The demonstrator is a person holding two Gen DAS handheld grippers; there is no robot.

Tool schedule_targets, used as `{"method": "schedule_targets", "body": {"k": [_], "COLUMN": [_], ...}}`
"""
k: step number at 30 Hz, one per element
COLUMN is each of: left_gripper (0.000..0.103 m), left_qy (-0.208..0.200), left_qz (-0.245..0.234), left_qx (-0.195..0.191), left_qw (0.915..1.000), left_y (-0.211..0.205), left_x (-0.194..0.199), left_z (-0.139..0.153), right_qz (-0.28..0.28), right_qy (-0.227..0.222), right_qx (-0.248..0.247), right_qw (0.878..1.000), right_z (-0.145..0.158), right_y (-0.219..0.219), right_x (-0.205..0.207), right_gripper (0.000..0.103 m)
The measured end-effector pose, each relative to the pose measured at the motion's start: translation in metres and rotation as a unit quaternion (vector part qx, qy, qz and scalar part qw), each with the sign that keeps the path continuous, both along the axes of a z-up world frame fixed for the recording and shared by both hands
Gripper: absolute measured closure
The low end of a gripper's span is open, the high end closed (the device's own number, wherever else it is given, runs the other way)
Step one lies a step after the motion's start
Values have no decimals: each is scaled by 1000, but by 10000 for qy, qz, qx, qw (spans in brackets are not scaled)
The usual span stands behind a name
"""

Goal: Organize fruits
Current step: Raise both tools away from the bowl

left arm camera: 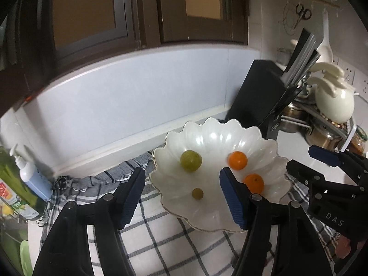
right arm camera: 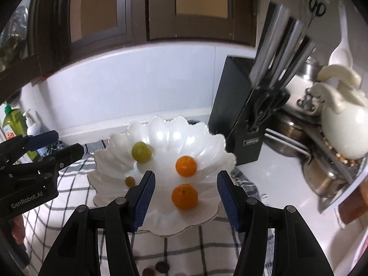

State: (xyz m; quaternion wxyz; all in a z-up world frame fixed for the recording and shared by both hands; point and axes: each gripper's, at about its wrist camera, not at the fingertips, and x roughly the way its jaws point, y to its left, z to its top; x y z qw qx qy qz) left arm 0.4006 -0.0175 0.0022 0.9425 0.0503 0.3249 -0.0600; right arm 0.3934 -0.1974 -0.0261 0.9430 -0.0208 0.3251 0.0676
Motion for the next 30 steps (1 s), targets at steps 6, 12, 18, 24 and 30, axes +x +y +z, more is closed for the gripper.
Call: {"method": "schedule_targets", "body": {"k": [6, 12, 18, 24, 30], "left_gripper": [36, 35, 33, 31, 29], "left_qy": [-220, -323, -472, -607, -703], "left_qz": [-91, -164, -213, -277, -304], "left_qx": [-72, -256, -295, -255, -218], "left_qw": [9997, 9990, 9982, 9974, 9968], "left_y": [-2, -1, 0, 1, 2], "left_x": [-25, -47, -71, -93, -108], "left_z": [16, 25, 31, 34, 36], "right_qz": [-25, -15, -67, -99, -97], "right_qy": [-323, -491, -680, -865, -889], "right_qx": [-51, 28, -12, -121, -147], "right_qw": [9995, 9988, 9977, 9961, 9959], "right_z": [20, 32, 39, 44, 41], "right_y": [0, -2, -3, 0, 0], "right_x": [-28, -53, -77, -99, -116], "right_gripper": [46, 46, 46, 46, 46]}}
